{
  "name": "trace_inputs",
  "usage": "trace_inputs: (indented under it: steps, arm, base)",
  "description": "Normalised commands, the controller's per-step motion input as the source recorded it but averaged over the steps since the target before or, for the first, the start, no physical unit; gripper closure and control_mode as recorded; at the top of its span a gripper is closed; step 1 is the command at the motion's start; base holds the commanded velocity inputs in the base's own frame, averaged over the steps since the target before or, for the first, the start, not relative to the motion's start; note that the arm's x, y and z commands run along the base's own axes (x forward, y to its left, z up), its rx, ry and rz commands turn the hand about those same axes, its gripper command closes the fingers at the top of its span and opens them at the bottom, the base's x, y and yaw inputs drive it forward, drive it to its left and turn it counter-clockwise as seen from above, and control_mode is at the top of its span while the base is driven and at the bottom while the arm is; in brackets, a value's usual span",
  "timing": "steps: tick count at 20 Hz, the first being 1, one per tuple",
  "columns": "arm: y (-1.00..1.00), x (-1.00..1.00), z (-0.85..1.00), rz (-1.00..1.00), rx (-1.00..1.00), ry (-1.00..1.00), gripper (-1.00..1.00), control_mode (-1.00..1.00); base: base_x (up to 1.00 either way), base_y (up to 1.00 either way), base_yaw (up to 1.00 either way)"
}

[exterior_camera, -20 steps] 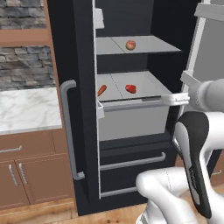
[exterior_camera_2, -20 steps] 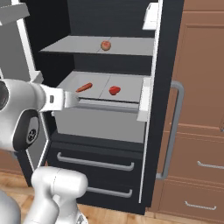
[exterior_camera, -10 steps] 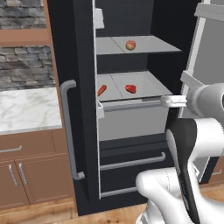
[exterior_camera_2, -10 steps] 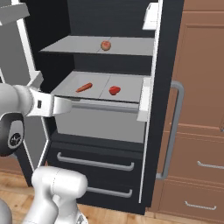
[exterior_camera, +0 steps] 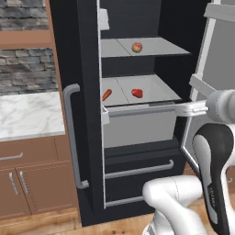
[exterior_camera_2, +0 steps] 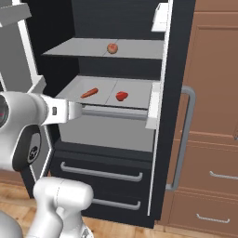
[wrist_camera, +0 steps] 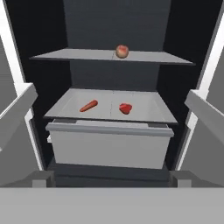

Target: Open the fridge, remove the peach, carrot, and steak, and place them on any counter.

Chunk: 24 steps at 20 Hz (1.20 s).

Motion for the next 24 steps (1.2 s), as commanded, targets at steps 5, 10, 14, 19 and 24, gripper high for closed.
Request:
trace_inputs:
  steps: [5,10,14,19,24]
  arm:
    - [0.0,-0.06,0.0,0.03,0.0,-0.01,-1.0,-1.0]
    - [0.0,0.0,0.0,0.0,0.0,0.0,-1.0,-1.0]
    - [0.0,0.31,0.0,0.0,0.0,0.03,-1.0,1.0]
    - [0.0,0.0,0.0,0.0,0.0,0.0,-1.0,1.0]
    - [0.0,0.0,0.0,0.0,0.0,0.0,-1.0,1.0]
  base:
    - [0.0,0.0,0.0]
    - [0.0,0.0,0.0]
    - [0.15,0.0,0.0]
    - [0.85,0.0,0.0]
    - [0.8,0.0,0.0]
